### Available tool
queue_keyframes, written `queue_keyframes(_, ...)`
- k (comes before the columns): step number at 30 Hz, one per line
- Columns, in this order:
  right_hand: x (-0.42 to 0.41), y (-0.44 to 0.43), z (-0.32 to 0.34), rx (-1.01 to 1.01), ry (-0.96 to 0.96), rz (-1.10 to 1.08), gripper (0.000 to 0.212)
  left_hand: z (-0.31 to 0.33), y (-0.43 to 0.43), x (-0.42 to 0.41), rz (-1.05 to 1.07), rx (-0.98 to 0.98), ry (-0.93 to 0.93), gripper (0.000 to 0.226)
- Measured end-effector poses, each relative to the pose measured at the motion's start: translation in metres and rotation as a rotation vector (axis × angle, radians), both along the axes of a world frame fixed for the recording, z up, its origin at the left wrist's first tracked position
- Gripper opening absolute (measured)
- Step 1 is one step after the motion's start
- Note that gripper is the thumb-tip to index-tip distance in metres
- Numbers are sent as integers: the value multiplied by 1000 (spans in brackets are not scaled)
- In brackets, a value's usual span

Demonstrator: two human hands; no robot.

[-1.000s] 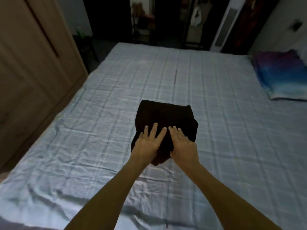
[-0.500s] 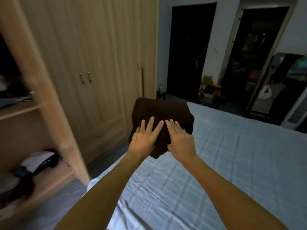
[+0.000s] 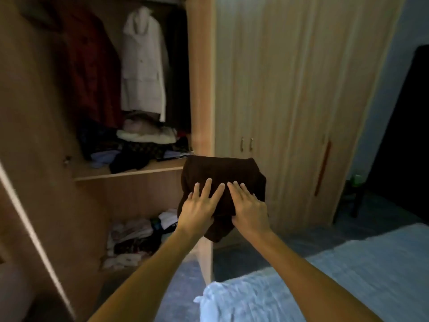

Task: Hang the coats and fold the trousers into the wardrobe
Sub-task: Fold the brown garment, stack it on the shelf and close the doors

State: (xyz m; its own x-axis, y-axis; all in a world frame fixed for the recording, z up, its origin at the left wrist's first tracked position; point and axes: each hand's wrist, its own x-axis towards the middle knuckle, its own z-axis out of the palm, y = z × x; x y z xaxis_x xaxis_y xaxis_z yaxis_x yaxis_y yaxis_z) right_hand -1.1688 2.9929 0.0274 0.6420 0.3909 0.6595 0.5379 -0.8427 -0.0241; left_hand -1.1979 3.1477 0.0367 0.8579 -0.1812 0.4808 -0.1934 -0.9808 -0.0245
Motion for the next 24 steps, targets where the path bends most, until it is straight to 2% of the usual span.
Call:
queue_keyframes(4, 34, 67, -2, 0, -1, 151, 94, 2, 59, 6, 190, 26, 51, 81)
queue_keyframes(11, 90, 190, 0, -37, -29, 292, 97, 1, 172, 40, 311, -2, 19, 88)
queue_keyframes(17, 154, 294, 6, -49, -54, 278, 95, 6, 276, 104, 305, 26, -32, 96)
queue_keyframes(20, 188, 335, 15, -49, -46, 263, 96, 15, 322, 144, 303, 67, 14, 101)
queue_keyframes(24, 233, 377, 28, -52, -63, 231, 96, 25, 364, 189, 265, 11, -46, 92)
